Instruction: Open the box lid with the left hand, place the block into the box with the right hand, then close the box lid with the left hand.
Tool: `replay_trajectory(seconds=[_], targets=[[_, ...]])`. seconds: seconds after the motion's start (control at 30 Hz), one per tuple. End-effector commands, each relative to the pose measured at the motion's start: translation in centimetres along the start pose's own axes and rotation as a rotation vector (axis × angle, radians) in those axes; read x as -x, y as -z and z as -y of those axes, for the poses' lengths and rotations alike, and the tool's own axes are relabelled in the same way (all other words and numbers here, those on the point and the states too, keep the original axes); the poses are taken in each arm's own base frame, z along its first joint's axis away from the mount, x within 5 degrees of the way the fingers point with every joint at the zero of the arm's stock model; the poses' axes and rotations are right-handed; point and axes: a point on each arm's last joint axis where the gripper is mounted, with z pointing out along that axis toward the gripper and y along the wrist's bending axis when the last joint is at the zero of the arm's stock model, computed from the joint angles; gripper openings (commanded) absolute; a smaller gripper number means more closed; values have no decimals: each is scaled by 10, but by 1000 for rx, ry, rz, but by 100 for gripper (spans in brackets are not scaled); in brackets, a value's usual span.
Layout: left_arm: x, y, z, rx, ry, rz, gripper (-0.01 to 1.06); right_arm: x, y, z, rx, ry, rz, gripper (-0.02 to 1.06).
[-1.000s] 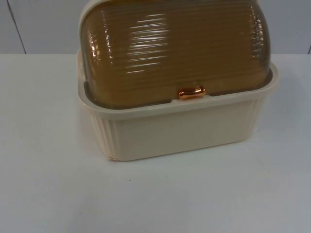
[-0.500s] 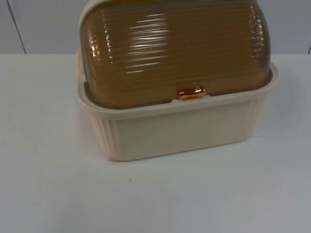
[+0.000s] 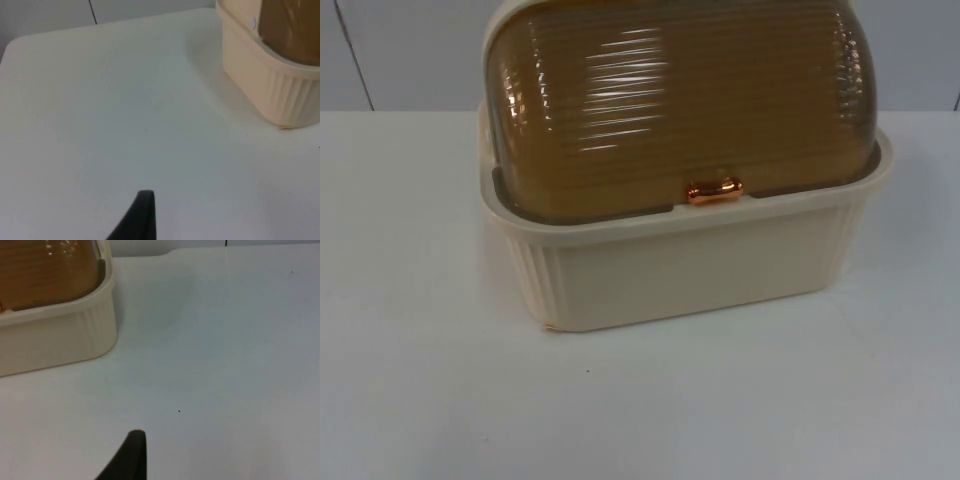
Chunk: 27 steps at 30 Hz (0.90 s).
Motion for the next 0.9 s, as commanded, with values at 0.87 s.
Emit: replay_trajectory(seconds=[0.87], targets=[[-1,0,-6,61,-3,-3,105,2,1,7,-79,87,21,105]])
